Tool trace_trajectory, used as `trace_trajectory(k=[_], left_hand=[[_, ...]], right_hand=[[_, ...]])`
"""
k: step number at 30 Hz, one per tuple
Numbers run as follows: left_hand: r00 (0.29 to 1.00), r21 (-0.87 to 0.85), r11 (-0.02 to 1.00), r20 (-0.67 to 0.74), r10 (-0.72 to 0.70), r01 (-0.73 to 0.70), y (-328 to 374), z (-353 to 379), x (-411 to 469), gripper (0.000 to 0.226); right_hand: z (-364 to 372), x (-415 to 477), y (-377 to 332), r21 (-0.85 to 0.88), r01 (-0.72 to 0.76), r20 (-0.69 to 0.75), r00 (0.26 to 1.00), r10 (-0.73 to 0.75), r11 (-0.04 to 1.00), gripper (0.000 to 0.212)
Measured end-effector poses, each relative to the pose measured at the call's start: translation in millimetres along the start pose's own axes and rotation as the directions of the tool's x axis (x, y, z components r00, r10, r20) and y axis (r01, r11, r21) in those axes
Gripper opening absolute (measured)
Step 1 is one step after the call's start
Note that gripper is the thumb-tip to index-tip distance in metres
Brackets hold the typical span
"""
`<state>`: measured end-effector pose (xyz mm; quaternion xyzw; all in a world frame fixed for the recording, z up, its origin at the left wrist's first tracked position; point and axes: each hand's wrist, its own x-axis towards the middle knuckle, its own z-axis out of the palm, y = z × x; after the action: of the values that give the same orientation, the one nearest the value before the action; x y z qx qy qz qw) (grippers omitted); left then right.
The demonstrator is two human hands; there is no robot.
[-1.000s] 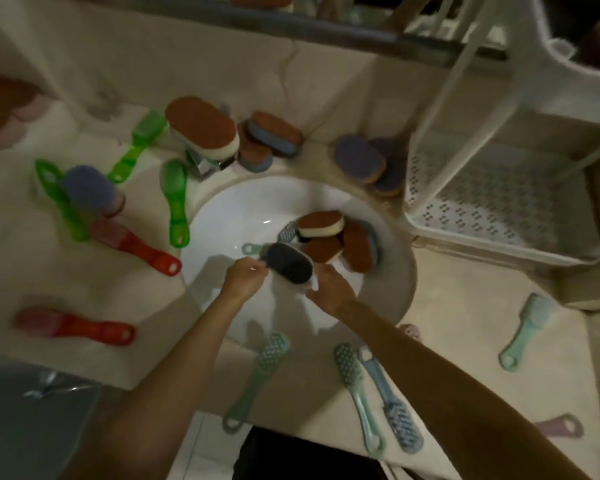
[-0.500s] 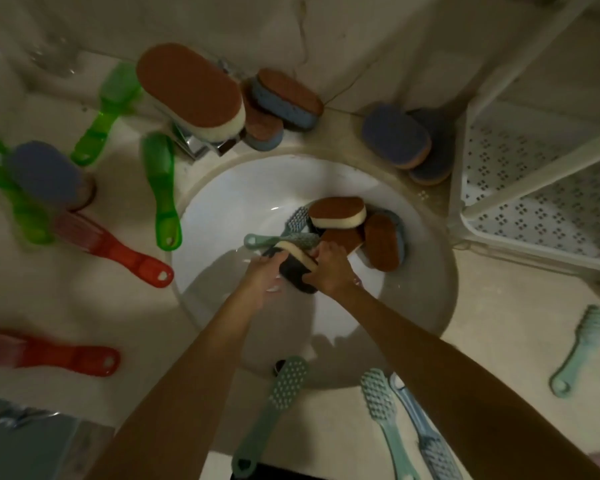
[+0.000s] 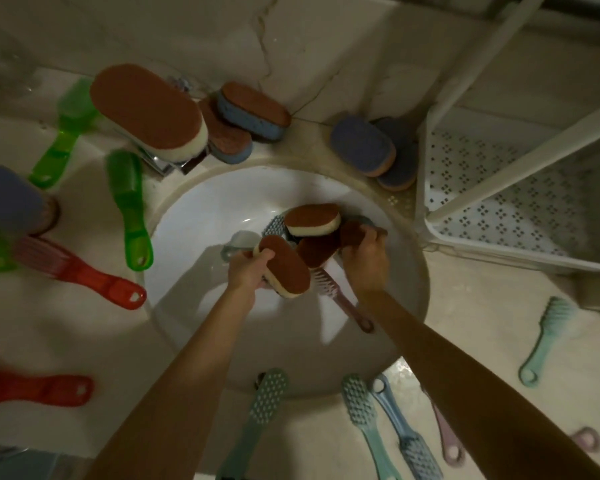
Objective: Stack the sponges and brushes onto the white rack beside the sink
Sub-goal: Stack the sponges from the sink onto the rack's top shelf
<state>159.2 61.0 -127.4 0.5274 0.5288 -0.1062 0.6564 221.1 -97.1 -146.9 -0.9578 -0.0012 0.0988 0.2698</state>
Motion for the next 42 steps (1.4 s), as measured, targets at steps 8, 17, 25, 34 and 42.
trace_trajectory(k=[8, 17, 25, 34, 42], left_hand=[[0.999, 0.057, 0.998, 0.026, 0.021, -0.023, -7, 8, -1, 0.039], [0.986, 0.030, 0.985, 0.028, 0.167, -0.168, 13, 5, -32, 0.031], [0.884, -0.142, 0.876, 0.013, 0.468, -0.462, 73, -1, -110, 0.020], [0.615, -0.289, 0.567, -0.113, 0.780, -0.771, 164, -2, -241, 0.019], [0.461, -0.203, 0.469, 0.086, 0.883, -0.860, 221, 37, -311, 0.017]], right_hand=[[6, 16, 17, -0.272, -0.181, 0.219, 0.945, 0.244, 0.945, 0.084], [-34, -15, -3, -0.124, 0.087, -0.009, 0.996, -0.088, 0.989, 0.044], [-136, -55, -72, 0.181, 0.243, -0.089, 0.969, -0.230, 0.953, 0.053], [-253, -86, -145, 0.323, 0.492, -0.344, 0.857, -0.385, 0.808, 0.061], [-352, -77, -158, 0.297, 0.541, -0.515, 0.785, -0.345, 0.787, 0.055]])
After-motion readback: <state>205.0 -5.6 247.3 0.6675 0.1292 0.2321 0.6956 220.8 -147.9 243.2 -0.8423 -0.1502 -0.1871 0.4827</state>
